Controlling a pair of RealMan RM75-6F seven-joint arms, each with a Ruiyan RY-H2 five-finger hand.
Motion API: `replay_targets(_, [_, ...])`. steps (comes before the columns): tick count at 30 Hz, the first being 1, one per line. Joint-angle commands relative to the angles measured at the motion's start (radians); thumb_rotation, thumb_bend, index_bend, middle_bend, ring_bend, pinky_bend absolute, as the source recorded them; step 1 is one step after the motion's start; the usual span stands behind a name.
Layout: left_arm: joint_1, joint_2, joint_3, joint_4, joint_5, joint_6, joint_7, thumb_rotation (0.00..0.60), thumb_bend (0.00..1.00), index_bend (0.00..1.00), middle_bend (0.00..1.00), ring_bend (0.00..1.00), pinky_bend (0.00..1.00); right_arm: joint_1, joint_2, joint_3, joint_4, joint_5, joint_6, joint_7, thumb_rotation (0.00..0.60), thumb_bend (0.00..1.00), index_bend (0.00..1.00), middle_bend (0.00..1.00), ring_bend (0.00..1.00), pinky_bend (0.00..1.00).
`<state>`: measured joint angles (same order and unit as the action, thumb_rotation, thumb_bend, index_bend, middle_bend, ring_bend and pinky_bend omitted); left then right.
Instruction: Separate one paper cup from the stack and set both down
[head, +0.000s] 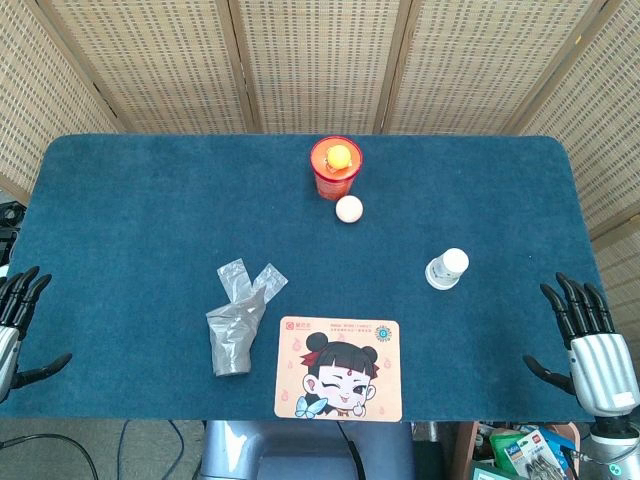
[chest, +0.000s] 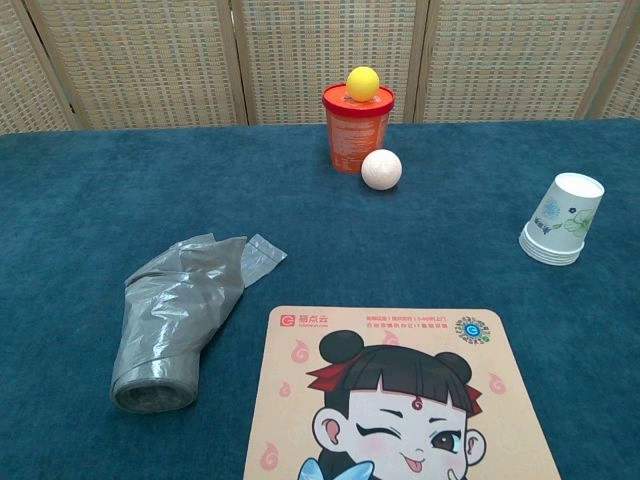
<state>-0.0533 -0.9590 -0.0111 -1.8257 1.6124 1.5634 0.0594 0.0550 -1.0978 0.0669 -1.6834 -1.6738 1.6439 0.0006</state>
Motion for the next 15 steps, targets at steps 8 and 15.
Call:
replay_targets(8, [-0.005,-0.003,-0.001,0.004,-0.003,-0.011,0.009,0.6,0.1,0.0,0.0,0.0,0.0,0.0,0.005,-0.011,-0.004,-0.003,-0.013,0.008,0.6,0.03,0.0,0.0,0.0,0.0])
replay_targets(15, [-0.011,-0.015,-0.007,0.011,-0.024,-0.027,0.029,0.6,0.1,0.0,0.0,0.0,0.0,0.067,0.03,-0.001,-0.017,0.013,-0.125,0.067,0.6,0.03,0.0,0.0,0.0,0.0])
